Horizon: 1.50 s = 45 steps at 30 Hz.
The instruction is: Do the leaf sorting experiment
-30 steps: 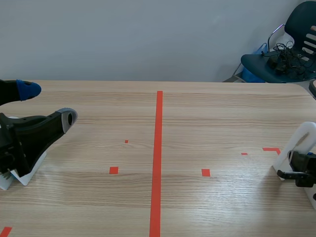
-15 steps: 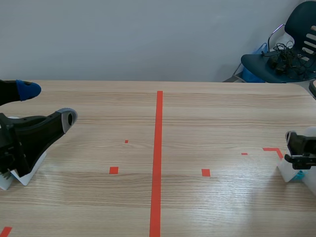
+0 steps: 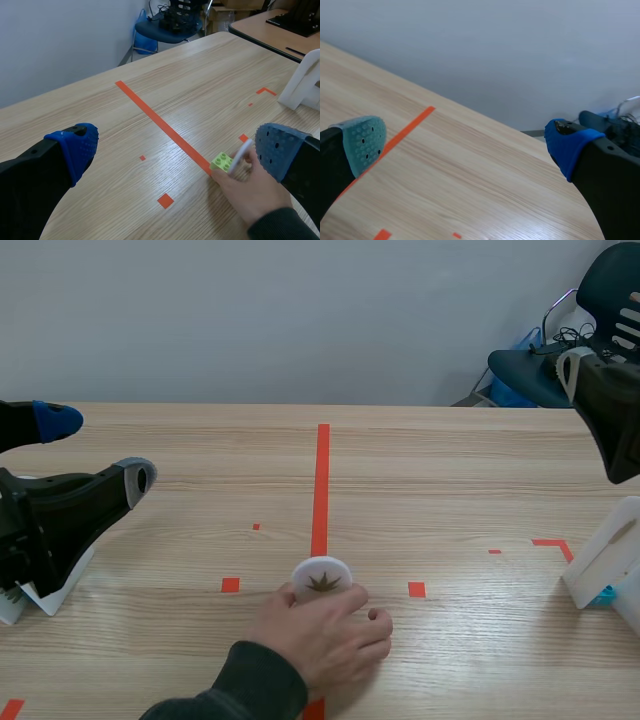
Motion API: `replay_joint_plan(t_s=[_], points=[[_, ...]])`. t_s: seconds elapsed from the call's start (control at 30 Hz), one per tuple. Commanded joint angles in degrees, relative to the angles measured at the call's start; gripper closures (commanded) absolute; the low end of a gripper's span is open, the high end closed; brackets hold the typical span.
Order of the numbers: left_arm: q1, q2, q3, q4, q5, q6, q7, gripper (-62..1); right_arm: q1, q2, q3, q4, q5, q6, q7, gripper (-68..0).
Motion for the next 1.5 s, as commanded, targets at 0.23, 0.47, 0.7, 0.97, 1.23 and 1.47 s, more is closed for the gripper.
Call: replay_joint_plan(t_s=[0.23, 0.47, 0.7, 0.97, 1.23, 1.47], points=[[-0.2, -0.2, 0.1, 1.4, -0.8, 0.1, -0.8, -62.3, -8.2, 3.1, 0.0, 4.5, 3.1, -0.2, -4.8, -67.9], [-0.2, -0.2, 0.1, 1.4, -0.8, 0.1, -0.8, -62.3, -7.8, 3.1, -6.1, 4.0, 2.6, -0.2, -6.1, -67.9], [-0.2, -0.2, 0.1, 1.4, -0.8, 0.1, -0.8, -62.3, -1.9, 1.6, -19.4, -4.4, -3.9, -1.7, -4.4, -67.9], [-0.2, -0.2, 0.1, 1.4, -0.8, 0.1, -0.8, -62.3, 11.0, -5.7, -32.8, -21.2, -10.8, -2.0, -1.8, -67.9], [-0.2, -0.2, 0.1, 1.4, -0.8, 0.1, -0.8, -62.3, 21.0, -12.8, -41.1, -37.4, -16.2, -6.4, 1.1, -67.9], [-0.2, -0.2, 0.1, 1.4, -0.8, 0.1, -0.8, -62.3, 23.9, -15.1, -43.5, -43.5, -19.3, -8.2, 2.6, -43.7]])
